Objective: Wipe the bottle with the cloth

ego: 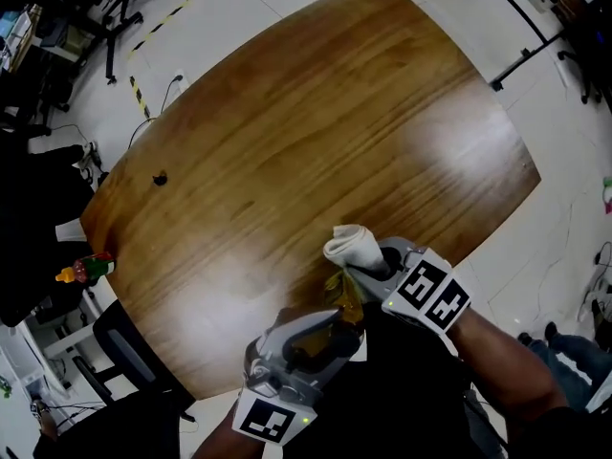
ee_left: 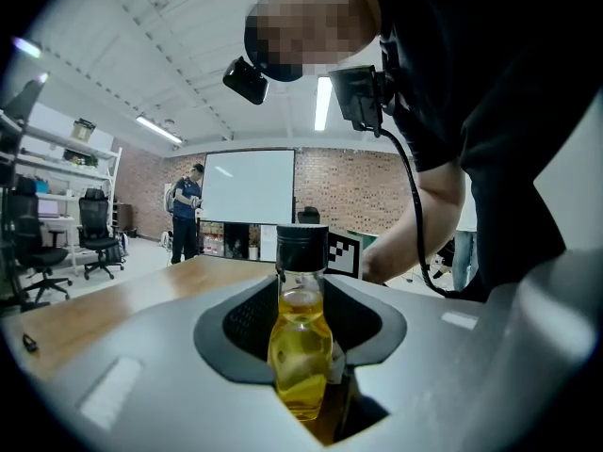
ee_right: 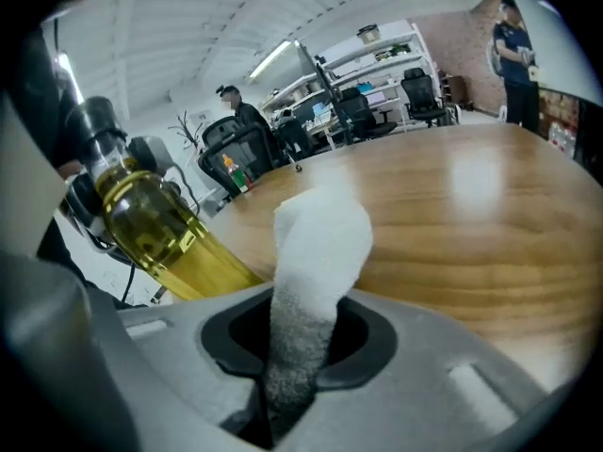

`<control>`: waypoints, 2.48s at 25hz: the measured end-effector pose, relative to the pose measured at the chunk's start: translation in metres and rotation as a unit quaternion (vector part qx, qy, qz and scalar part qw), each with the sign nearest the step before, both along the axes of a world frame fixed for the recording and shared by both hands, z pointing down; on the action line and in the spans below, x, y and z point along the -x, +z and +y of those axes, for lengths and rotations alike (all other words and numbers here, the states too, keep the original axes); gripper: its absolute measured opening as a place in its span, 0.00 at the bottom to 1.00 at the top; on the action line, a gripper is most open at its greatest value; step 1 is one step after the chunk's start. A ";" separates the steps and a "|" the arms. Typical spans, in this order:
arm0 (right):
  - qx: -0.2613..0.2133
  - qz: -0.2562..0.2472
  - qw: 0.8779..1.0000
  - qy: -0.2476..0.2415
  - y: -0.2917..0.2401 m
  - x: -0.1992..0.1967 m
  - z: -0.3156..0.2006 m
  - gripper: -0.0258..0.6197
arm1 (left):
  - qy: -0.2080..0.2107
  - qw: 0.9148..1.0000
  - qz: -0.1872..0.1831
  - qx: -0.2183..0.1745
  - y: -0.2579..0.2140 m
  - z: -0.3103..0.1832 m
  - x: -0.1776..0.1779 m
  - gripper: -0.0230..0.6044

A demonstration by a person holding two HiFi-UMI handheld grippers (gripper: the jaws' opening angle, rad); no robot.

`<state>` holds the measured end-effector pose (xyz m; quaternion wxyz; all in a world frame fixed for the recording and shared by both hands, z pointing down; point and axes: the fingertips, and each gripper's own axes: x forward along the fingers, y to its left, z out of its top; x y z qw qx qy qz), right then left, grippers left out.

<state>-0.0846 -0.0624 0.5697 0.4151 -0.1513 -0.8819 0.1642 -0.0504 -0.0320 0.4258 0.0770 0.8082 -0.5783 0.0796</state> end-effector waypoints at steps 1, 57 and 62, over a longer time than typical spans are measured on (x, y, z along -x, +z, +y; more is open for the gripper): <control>-0.011 0.003 1.000 -0.008 0.002 0.000 0.001 0.15 | 0.000 1.000 0.000 -0.001 0.000 0.000 0.000 0.29; 0.109 -0.104 0.988 0.042 -0.132 0.069 -0.043 0.15 | -0.011 0.999 0.001 -0.047 0.009 -0.001 0.002 0.29; 0.126 -0.203 0.967 0.094 -0.232 0.027 -0.031 0.15 | -0.017 0.999 0.008 -0.048 0.010 -0.001 -0.001 0.29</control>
